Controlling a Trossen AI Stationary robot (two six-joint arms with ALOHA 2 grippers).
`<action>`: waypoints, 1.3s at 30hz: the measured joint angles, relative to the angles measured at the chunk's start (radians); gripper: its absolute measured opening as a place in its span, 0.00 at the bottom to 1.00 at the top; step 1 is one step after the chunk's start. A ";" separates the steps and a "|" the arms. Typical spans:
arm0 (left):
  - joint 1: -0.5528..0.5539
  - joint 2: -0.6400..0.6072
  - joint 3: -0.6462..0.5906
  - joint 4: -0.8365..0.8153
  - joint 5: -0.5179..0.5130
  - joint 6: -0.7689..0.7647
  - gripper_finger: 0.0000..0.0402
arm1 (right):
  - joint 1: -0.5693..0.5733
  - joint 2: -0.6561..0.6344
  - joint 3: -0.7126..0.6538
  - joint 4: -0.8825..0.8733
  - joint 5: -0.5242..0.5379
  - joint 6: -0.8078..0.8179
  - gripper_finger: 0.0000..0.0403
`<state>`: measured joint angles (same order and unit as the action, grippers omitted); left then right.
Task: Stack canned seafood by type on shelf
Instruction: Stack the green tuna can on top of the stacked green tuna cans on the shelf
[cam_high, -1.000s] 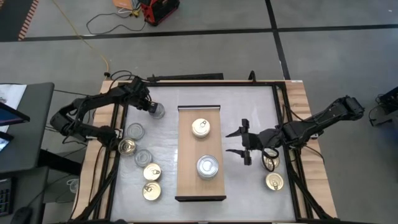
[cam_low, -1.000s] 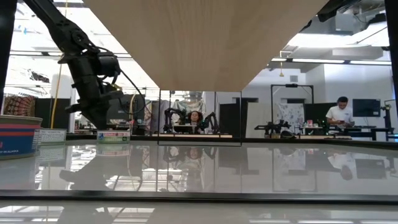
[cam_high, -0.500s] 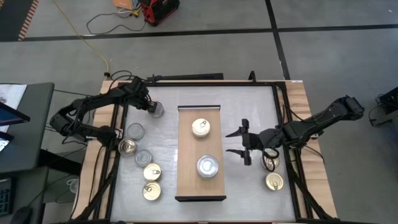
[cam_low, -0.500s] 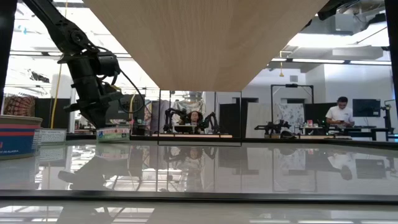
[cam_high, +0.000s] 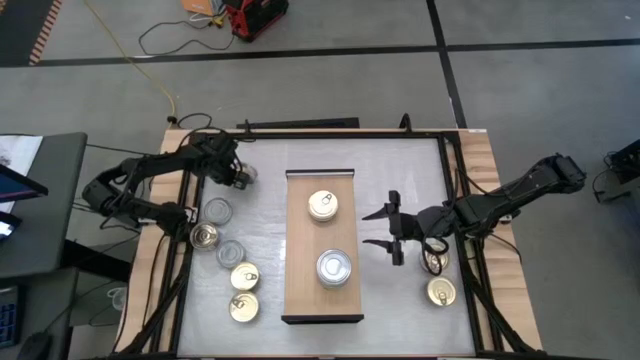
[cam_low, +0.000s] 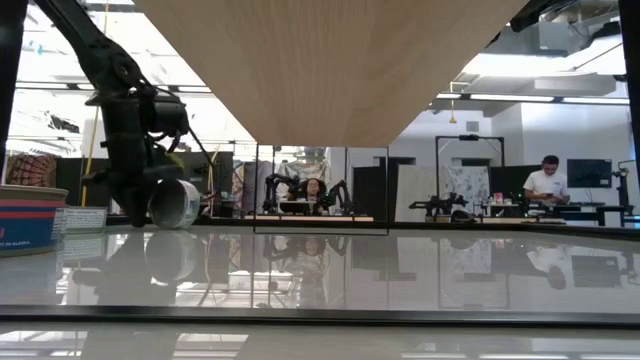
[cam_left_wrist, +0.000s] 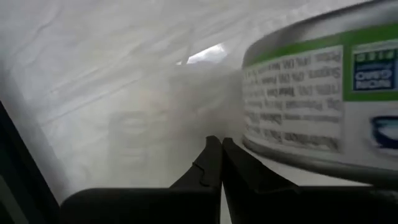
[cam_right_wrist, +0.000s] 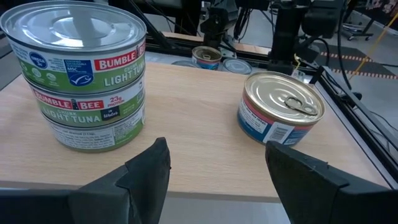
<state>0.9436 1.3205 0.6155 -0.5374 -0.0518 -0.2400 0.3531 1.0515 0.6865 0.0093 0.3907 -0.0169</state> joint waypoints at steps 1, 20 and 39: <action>0.000 -0.002 0.000 0.002 0.004 0.001 0.00 | 0.000 0.000 0.000 0.000 0.000 0.000 0.72; -0.212 -0.307 0.190 -0.216 -0.002 0.162 0.20 | -0.016 0.000 0.000 0.001 0.000 -0.010 0.72; -0.466 0.113 0.575 -0.528 -0.272 0.799 0.63 | -0.013 0.000 0.000 -0.008 0.000 -0.013 0.72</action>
<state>0.4778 1.4336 1.1906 -1.0657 -0.3236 0.5589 0.3397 1.0515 0.6865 0.0011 0.3908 -0.0299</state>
